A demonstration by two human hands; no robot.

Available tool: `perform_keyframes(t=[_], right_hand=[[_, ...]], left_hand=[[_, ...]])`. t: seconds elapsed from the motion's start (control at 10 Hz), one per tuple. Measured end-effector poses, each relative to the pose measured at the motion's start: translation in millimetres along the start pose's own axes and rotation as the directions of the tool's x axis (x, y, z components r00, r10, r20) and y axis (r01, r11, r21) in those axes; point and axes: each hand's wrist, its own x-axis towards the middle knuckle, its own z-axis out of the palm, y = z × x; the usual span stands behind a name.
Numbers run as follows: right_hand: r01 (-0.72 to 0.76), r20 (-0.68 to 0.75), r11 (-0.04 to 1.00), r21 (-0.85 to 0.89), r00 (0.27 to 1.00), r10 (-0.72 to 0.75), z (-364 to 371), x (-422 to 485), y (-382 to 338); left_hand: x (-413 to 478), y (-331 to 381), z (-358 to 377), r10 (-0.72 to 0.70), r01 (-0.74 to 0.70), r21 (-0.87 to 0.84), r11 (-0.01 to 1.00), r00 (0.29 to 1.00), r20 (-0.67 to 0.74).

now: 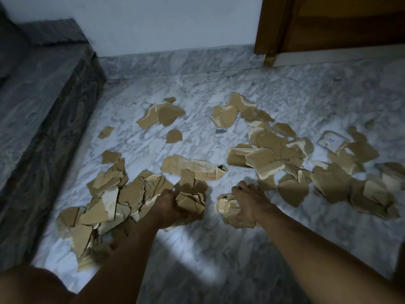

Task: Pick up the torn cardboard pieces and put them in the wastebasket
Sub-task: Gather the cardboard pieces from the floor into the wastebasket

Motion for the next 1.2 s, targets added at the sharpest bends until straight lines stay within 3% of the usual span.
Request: perform_keyframes(t=[0.1,0.2,0.3,0.4,0.5,0.6,0.7,0.9,1.0,1.1,1.2], right_hand=[[-0.004,-0.006,0.997,0.077,1.000,0.005,-0.9,-4.8,-1.3],[0.023,-0.052,0.991,0.130,0.999,-0.016,-5.2,-15.3,-3.6],[0.044,-0.085,0.988,0.147,0.996,-0.031,-16.4,-24.5,-1.5],[0.019,-0.148,0.990,0.137,0.989,0.001,-35.7,-29.1,8.9],[0.010,-0.282,0.999,0.036,0.960,0.000,-52.6,-31.0,24.4],[-0.025,-0.307,0.992,-0.123,0.951,-0.014,-43.4,-30.5,35.8],[-0.091,-0.241,0.995,-0.042,0.967,0.078,-13.9,-31.8,39.1],[-0.130,-0.228,0.991,0.038,0.964,0.135,-7.3,-27.7,43.0],[-0.134,-0.192,0.988,0.075,0.971,0.146,-9.9,-32.9,44.9],[-0.130,-0.074,0.957,0.259,0.985,0.154,-23.6,-47.8,53.9],[-0.210,-0.006,0.944,0.255,0.976,0.219,-43.4,-56.2,78.5]], left_hand=[[-1.2,10.6,2.6,0.105,-0.102,0.140,0.985,0.994,-0.012],[-4.3,24.2,4.1,0.140,-0.137,0.124,0.983,0.990,-0.021],[1.4,21.1,9.6,0.066,-0.068,0.094,0.993,0.998,0.022],[3.0,17.4,16.0,0.118,-0.118,0.086,0.989,0.993,0.004],[0.2,18.2,18.3,0.164,-0.156,0.094,0.983,0.983,-0.081],[0.7,26.7,19.0,0.170,-0.158,0.251,0.955,0.985,-0.026],[2.2,32.2,19.4,0.070,-0.067,0.195,0.979,0.998,-0.008],[8.7,33.6,27.3,0.016,-0.013,0.084,0.996,0.999,-0.036],[7.7,36.0,26.3,0.020,-0.019,0.080,0.997,1.000,-0.013],[12.8,37.8,28.1,0.063,-0.064,0.075,0.995,0.998,0.025],[9.0,63.3,15.2,0.116,-0.119,0.079,0.990,0.992,0.045]])
